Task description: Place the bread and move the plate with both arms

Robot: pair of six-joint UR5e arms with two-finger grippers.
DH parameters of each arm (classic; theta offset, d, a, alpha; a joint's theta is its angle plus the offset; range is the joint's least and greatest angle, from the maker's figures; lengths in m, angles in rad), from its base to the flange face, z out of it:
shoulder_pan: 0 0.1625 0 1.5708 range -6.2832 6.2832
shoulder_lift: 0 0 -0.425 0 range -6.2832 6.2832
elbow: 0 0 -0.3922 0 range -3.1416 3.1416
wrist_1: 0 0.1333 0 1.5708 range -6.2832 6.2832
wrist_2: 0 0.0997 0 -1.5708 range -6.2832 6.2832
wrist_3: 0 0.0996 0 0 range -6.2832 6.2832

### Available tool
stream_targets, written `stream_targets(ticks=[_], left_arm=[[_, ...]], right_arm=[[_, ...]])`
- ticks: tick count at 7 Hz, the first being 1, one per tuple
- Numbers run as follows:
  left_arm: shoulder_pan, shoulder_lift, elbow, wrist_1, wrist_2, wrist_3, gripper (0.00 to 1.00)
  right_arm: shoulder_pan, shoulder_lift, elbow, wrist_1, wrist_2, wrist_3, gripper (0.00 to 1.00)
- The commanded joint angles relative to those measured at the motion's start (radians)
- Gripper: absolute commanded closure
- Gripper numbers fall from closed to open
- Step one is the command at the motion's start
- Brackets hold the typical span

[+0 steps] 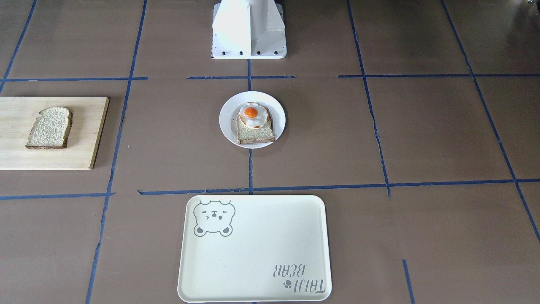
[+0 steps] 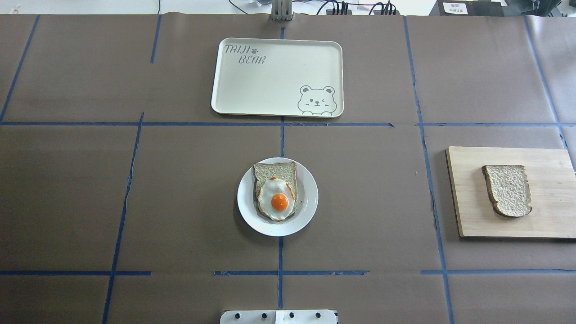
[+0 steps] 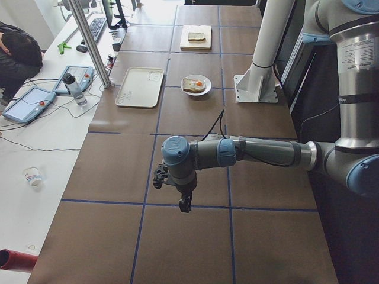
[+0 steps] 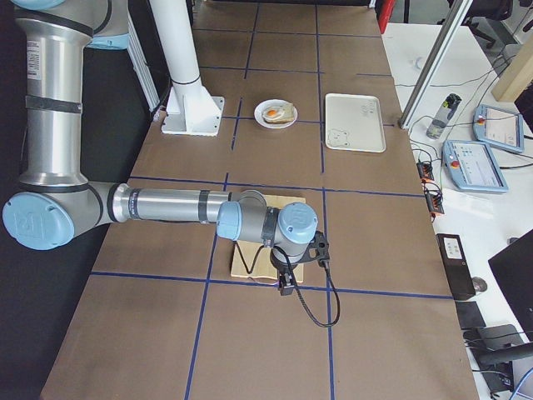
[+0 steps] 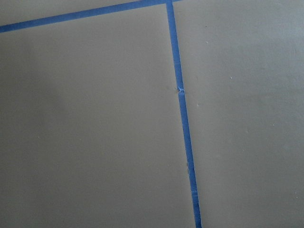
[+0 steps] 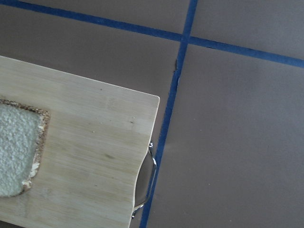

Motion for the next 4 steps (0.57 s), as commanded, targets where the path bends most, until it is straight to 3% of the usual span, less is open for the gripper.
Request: stream_targets(ticks=[1, 3, 4], left_arm=[[0.001, 0.001, 0.0, 0.002, -0.002, 0.0, 0.0], [0.002, 0.001, 0.0, 0.002, -0.002, 0.0, 0.0], [0.002, 0.001, 0.0, 0.001, -0.002, 0.0, 0.0]], right_arm=[[-0.068, -0.043, -0.003, 0.19, 0.093, 0.223, 0.0], [-0.201, -0.111, -0.009, 0.659, 0.087, 0.751, 0.0], [-0.309, -0.119, -0.012, 0.862, 0.038, 1.017, 0.02]])
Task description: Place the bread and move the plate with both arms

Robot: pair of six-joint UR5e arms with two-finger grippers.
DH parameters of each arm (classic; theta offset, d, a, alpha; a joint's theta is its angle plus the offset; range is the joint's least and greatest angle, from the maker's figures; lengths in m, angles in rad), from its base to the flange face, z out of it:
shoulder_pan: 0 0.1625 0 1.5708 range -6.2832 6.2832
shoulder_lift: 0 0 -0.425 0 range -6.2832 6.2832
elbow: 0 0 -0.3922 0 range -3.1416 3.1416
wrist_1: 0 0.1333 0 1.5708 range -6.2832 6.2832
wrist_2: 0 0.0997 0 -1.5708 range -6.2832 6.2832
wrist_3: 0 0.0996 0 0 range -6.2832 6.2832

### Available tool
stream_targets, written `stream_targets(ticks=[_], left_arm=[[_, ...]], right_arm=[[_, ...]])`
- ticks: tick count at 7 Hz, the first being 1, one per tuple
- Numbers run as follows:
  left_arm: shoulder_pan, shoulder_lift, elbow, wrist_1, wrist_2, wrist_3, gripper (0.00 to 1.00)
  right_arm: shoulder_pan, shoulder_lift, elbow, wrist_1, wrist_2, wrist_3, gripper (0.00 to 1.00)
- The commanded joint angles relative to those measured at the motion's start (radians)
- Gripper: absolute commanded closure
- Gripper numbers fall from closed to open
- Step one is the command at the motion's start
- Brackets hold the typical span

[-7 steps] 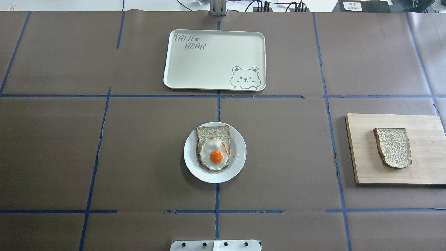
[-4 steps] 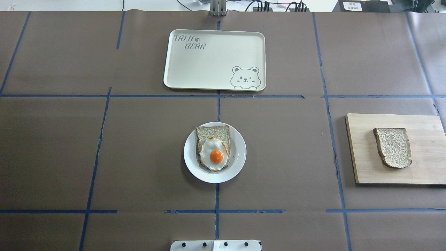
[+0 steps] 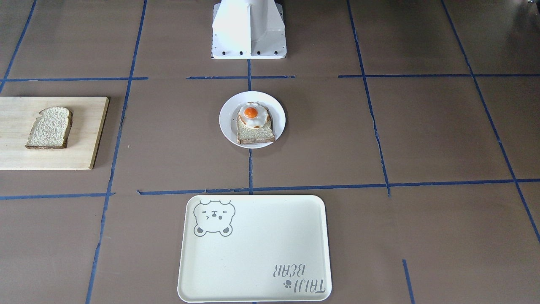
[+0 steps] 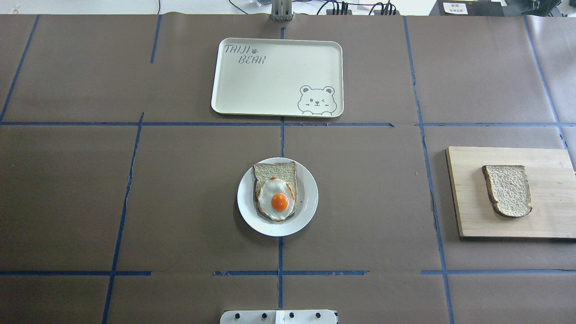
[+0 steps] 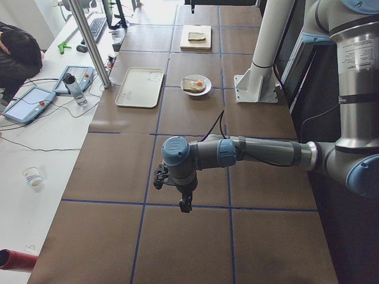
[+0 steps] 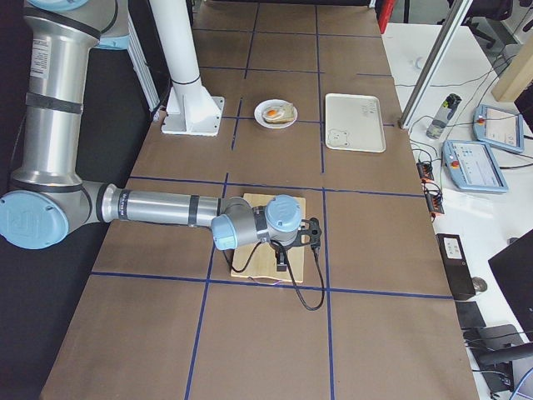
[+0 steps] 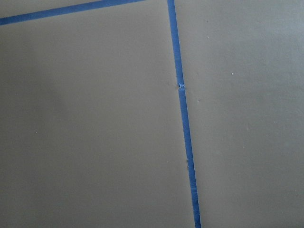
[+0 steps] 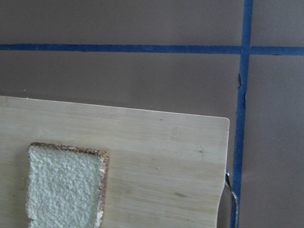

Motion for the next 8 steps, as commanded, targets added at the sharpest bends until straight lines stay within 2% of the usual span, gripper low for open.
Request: stream_targets(ticks=[1, 2, 4, 8], left_arm=[[0.001, 0.0, 0.0, -0.001, 0.002, 0.0, 0.0], [0.001, 0.0, 0.002, -0.001, 0.003, 0.002, 0.0], [0.001, 0.0, 0.002, 0.0, 0.003, 0.0, 0.0], [0.001, 0.0, 0.008, -0.001, 0.003, 0.002, 0.0]], right_arm=[[-0.219, -0.039, -0.005, 0.409, -0.106, 0.515, 0.05], [-0.282, -0.055, -0.005, 0.485, -0.166, 0.605, 0.1], [-0.324, -0.085, -0.013, 0.489, -0.178, 0.615, 0.19], [-0.414, -0.082, -0.023, 0.489, -0.242, 0.617, 0.28]])
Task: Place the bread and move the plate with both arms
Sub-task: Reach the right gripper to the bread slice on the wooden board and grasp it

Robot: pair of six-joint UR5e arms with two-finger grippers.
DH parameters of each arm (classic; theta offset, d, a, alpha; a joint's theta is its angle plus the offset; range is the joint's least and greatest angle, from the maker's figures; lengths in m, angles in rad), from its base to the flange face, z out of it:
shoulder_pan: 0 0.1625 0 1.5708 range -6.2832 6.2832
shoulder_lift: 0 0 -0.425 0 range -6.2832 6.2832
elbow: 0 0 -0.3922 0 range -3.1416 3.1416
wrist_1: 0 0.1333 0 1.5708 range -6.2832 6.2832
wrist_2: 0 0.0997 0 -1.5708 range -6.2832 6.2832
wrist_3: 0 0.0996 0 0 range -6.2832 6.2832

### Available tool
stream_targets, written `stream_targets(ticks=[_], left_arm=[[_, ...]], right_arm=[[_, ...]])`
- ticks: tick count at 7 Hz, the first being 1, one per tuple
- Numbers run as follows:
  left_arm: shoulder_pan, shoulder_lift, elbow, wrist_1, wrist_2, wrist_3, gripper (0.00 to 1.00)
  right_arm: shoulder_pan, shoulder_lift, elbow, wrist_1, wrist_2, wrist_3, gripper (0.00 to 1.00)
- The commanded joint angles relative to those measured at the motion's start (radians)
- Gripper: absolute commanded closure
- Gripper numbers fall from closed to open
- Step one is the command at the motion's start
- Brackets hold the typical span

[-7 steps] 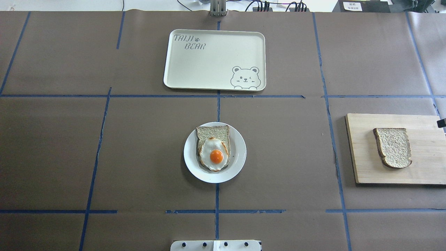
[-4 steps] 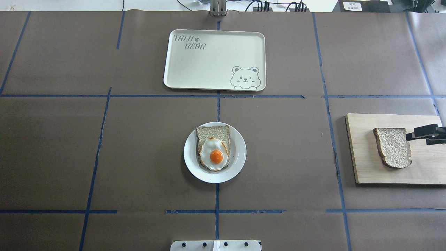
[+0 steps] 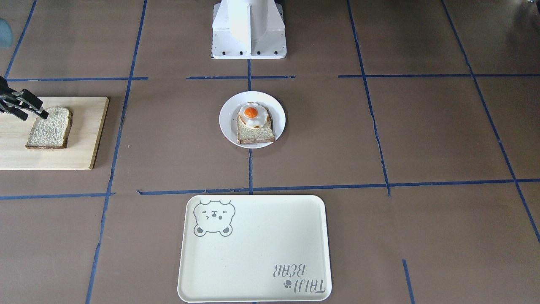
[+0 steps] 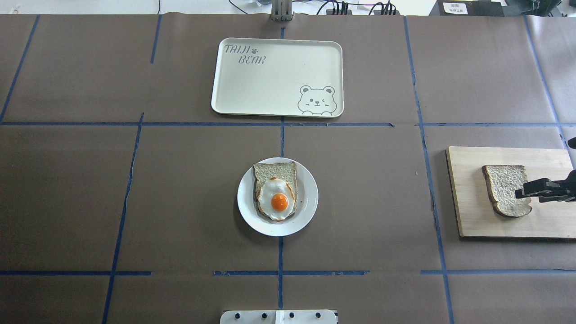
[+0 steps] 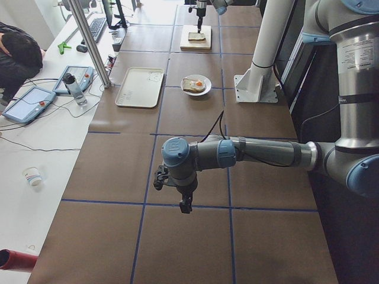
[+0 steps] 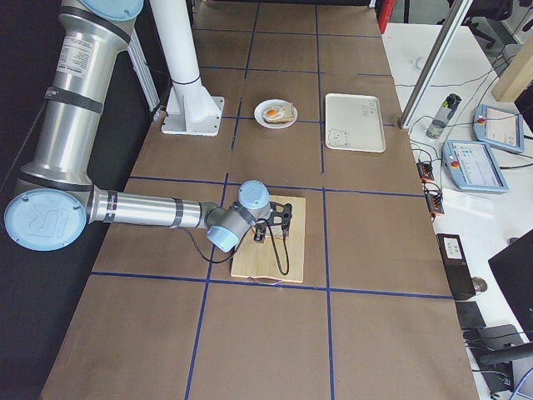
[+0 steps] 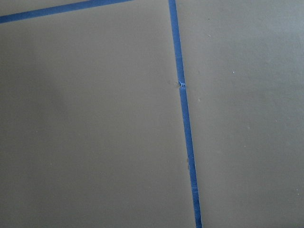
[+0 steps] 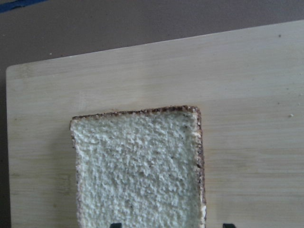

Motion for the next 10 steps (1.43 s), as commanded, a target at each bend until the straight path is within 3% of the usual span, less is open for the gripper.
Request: stream_targets(ticks=[1, 4, 8, 10], left_arm=[[0.0, 0.0, 0.002, 0.001, 0.0, 0.0, 0.0], [0.0, 0.0, 0.012, 0.0, 0.0, 0.0, 0.0], [0.0, 0.0, 0.017, -0.006, 0.0, 0.0, 0.0], [0.0, 0.0, 0.017, -0.006, 0.0, 0.0, 0.0]], right_arm=[[-0.026, 0.001, -0.004, 0.0, -0.017, 0.001, 0.31], [-0.03, 0.003, -0.005, 0.002, -0.02, 0.0, 0.45], [-0.03, 0.001, -0.005, 0.002, -0.04, -0.005, 0.91], [-0.032, 0.001, -0.005, 0.002, -0.038, -0.005, 1.0]])
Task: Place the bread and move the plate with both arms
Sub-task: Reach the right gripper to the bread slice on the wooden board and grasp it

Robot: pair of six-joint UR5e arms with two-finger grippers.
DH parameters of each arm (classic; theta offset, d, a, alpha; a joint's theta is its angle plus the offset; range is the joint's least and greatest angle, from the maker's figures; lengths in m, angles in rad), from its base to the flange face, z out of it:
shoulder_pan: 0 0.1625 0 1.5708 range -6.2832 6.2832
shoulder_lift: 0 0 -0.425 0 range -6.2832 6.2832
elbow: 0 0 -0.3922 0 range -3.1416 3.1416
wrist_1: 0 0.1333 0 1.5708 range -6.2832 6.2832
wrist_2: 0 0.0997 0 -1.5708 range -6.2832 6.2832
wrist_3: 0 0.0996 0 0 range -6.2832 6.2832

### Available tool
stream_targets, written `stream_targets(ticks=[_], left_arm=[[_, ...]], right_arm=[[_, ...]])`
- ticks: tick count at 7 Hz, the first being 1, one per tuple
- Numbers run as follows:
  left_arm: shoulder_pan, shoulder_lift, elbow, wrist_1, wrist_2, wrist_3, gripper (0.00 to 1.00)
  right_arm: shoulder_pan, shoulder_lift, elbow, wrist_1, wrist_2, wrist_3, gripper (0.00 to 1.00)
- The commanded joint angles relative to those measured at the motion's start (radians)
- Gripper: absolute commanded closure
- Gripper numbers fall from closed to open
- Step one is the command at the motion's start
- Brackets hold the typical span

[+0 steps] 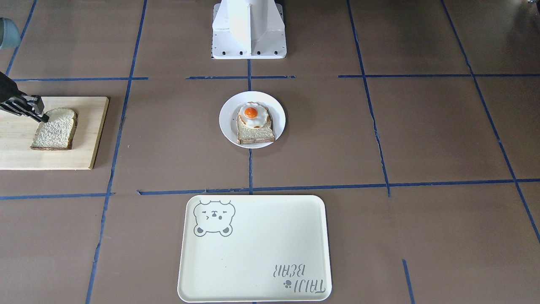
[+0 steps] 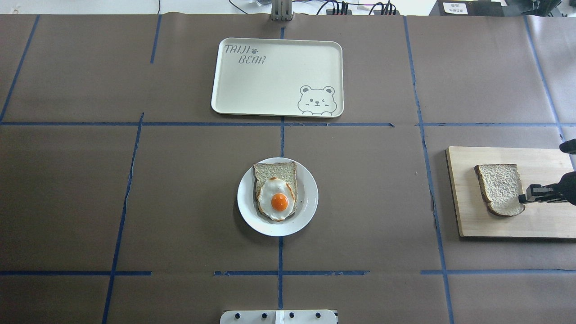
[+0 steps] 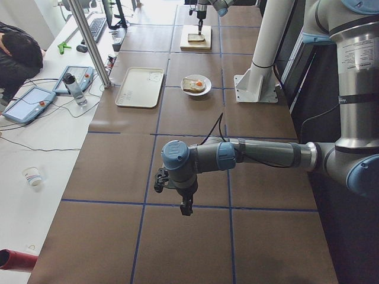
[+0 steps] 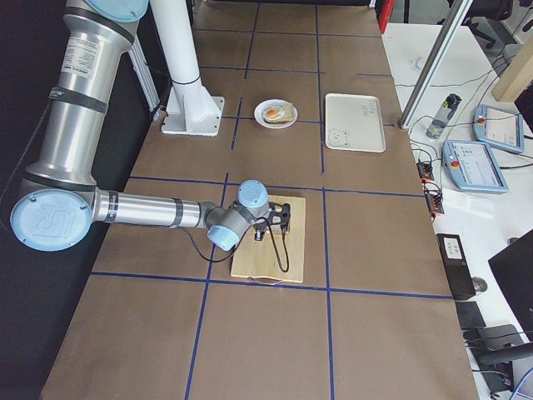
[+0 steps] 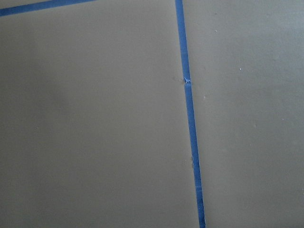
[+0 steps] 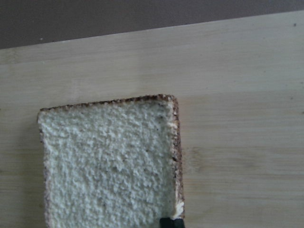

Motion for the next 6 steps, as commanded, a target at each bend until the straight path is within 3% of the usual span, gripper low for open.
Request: stream_targets(ticks=[1, 2, 6], left_arm=[[0.0, 0.0, 0.0, 0.0, 0.0, 0.0, 0.0], [0.0, 0.0, 0.0, -0.002, 0.0, 0.0, 0.0], [0.0, -0.002, -0.001, -0.003, 0.0, 0.0, 0.0]], right_arm=[[-0.001, 0.001, 0.002, 0.0, 0.008, -0.003, 1.0], [0.001, 0.006, 0.012, 0.0, 0.02, -0.006, 1.0], [0.143, 0.088, 0.078, -0.003, 0.273, -0.005, 1.0]])
